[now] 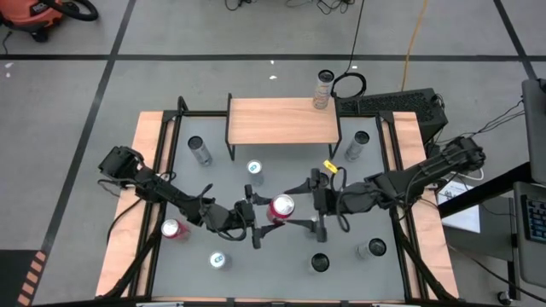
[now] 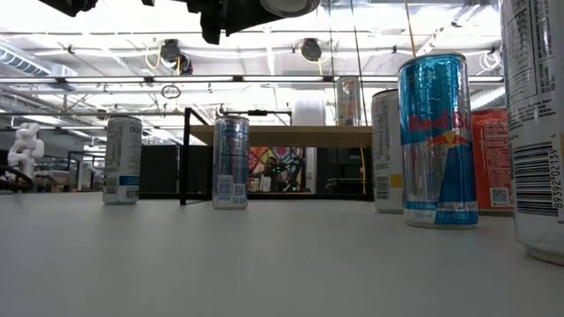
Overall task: Place canned beverage on shelf
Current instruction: Put the middle orange soda can on the shelf
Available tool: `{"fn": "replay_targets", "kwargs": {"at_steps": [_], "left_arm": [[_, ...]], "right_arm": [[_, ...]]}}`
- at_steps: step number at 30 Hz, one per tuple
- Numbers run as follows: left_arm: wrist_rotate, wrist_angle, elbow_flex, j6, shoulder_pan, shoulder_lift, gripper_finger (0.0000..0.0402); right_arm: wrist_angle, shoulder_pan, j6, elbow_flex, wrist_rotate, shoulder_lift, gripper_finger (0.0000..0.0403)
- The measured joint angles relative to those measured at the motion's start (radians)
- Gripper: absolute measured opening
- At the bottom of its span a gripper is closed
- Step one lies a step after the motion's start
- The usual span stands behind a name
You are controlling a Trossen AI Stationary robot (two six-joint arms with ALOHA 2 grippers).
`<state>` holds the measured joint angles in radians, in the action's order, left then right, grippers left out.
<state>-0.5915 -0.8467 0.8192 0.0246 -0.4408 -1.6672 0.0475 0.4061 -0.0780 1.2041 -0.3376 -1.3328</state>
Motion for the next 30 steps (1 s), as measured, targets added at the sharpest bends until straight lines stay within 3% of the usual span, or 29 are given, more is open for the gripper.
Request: {"fn": "replay_targets", "kwargs": {"at_steps": [8,30], "left_arm": [[0.014,-0.030,0.000,0.001,0.000,0.000,0.0291],[0.014,-0.033,0.000,-0.012,0.001,0.000,0.0290]], "right_arm": [[0.064,-0.011,-0.041,0.000,0.023,0.026,0.0318],[0.008,-0.051,-0.004,-0.001,0.081,-0.036,0.0305]]}}
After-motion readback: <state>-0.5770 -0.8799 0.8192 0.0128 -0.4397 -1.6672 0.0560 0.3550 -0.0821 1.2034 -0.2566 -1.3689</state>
